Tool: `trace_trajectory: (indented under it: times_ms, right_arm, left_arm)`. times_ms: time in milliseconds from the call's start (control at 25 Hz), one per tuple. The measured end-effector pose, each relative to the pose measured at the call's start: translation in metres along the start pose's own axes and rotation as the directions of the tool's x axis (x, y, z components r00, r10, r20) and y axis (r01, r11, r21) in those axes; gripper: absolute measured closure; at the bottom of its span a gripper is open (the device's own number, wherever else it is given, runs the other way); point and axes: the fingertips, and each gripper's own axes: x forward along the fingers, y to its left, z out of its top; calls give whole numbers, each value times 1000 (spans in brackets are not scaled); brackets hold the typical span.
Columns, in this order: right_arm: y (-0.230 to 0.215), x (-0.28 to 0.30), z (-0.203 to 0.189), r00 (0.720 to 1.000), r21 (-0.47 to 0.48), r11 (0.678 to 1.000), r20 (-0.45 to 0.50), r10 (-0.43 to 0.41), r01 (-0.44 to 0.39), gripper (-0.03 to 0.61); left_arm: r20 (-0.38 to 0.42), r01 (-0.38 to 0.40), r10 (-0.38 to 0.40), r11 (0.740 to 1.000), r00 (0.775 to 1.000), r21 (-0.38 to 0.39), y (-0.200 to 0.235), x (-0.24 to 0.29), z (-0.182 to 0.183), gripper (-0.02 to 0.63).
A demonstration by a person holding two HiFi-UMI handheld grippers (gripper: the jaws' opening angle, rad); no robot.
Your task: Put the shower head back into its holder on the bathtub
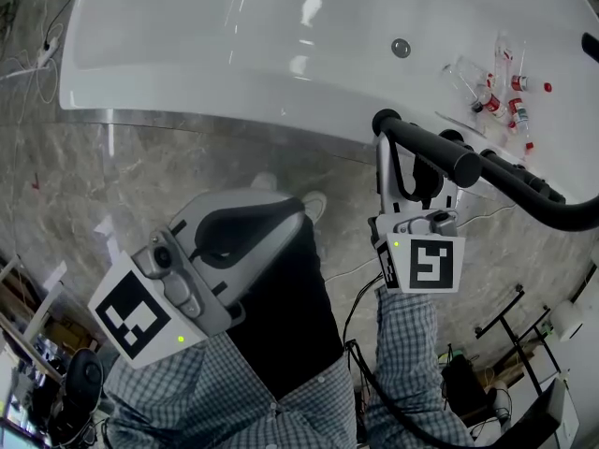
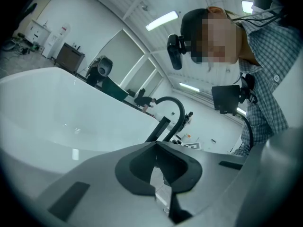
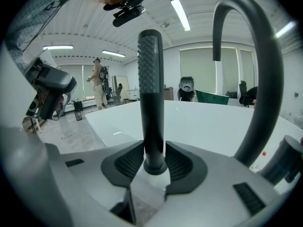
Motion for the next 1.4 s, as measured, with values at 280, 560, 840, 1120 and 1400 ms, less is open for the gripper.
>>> trace_trajectory:
  times_ms: [280,560,840,1120,1400]
  right_arm:
    - [-1,-5,-10,1000,45,999,-29,6,-5,453]
    - [-3,-16,-17,998,67,998,-63,8,-3,439]
    - [-5,-46,-3,998,116,993,-64,-9,16,462]
    - [-5,-86,43,999,173,984,-40,-28,35,548]
    - [1,-131,112,999,225,974,31,-22,15,552]
  left_arm:
    - [-24,15,-15,1000,1000,-4,-4,10,-9,606]
    - [-39,30,-30,1000,999,-1,-11,17,-13,606]
    - [-25,56,-55,998,998,30,-27,23,7,606]
    - [-31,82,-79,993,996,90,-56,17,37,606]
    - [-34,113,-109,984,993,140,-108,14,74,606]
